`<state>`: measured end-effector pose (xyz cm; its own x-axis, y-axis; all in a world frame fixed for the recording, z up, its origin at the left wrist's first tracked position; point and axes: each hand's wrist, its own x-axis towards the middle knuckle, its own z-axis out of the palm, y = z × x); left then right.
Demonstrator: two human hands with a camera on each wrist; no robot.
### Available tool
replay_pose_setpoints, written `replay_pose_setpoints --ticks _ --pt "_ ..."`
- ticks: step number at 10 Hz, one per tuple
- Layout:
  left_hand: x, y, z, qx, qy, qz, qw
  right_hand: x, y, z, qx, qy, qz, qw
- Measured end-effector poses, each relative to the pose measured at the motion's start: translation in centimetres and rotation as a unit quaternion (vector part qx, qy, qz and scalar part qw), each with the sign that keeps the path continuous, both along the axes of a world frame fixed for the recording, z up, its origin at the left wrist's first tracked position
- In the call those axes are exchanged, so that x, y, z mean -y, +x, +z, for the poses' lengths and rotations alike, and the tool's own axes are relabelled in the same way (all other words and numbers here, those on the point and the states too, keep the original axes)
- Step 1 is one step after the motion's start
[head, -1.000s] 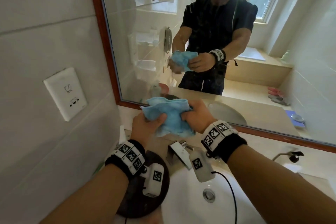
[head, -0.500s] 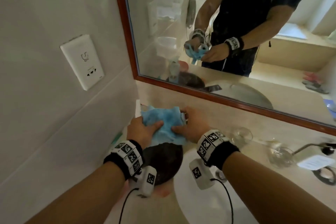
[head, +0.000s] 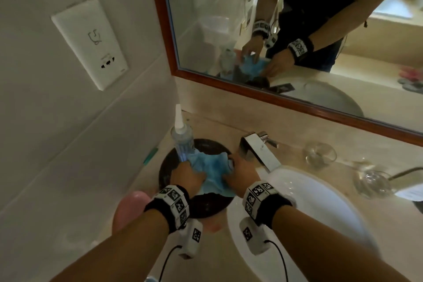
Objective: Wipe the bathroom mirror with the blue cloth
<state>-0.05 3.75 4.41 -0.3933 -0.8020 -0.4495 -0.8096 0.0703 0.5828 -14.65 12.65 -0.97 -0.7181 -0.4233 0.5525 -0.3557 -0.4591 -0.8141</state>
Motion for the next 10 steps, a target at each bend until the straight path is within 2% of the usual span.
replay_pose_setpoints --ticks 1,2,3,4,5,6,7,8,9,10 --pt "0.1 0.1 -1.7 -0.02 -0.007 0.001 1.0 -2.1 0.5 1.6 -0.144 0.497 0.065 0.854" --pt "0.0 0.3 -2.7 -0.028 0.015 0.001 0.999 -1.7 1.0 3.0 -0.079 0.619 0.096 0.776" --pt "0.2 0.5 -3.9 -0.034 0.024 -0.001 0.999 -1.2 1.8 3.6 -0.084 0.657 0.102 0.742" --pt "0.2 0.6 -4.5 -0.033 0.034 0.003 0.999 -1.3 1.7 3.3 -0.084 0.679 0.113 0.721" --pt "0.3 0.5 -5.7 -0.06 0.072 -0.01 0.996 -1.2 2.1 2.4 -0.07 0.671 0.112 0.729" --pt "0.1 0.5 -7.0 -0.092 0.094 -0.018 0.991 -1.2 2.5 2.0 -0.039 0.68 0.112 0.723" --pt "-0.1 0.2 -7.1 -0.098 0.081 -0.032 0.991 -1.5 2.9 2.0 -0.045 0.681 0.09 0.726" --pt "0.1 0.0 -5.6 -0.069 0.045 -0.037 0.996 -2.1 3.0 3.5 -0.069 0.695 0.091 0.71" --pt "0.9 -0.7 -4.7 -0.076 -0.012 -0.017 0.997 -2.9 2.8 5.1 -0.054 0.689 0.072 0.719" --pt "1.1 -1.8 -2.9 -0.073 -0.027 0.005 0.997 -3.7 2.7 7.0 -0.035 0.65 0.023 0.759"
